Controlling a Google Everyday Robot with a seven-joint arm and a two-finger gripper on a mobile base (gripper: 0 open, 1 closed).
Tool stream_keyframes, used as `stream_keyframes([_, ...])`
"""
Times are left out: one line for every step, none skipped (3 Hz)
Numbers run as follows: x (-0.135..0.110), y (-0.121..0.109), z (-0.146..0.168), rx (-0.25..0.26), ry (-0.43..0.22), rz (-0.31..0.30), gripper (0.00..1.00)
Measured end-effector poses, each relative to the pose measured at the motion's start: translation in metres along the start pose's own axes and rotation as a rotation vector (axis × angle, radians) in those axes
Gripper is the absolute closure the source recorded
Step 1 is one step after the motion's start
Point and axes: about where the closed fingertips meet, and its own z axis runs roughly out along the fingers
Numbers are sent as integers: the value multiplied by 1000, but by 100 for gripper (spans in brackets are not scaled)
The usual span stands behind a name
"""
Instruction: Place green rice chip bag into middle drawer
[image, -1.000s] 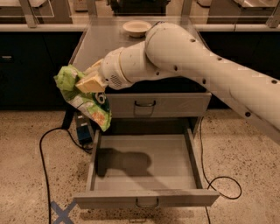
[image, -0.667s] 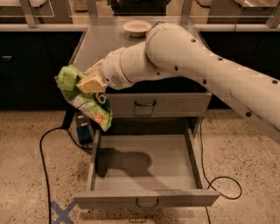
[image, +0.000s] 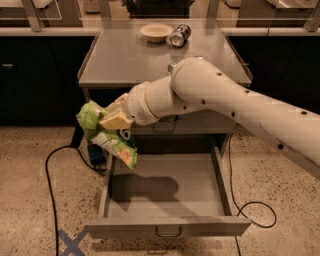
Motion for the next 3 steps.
stream_keyframes([59, 5, -4, 3, 36, 80, 100])
stream_keyframes([114, 16, -12, 30, 63, 187, 100])
stream_keyframes([161, 32, -25, 60, 105, 281, 100])
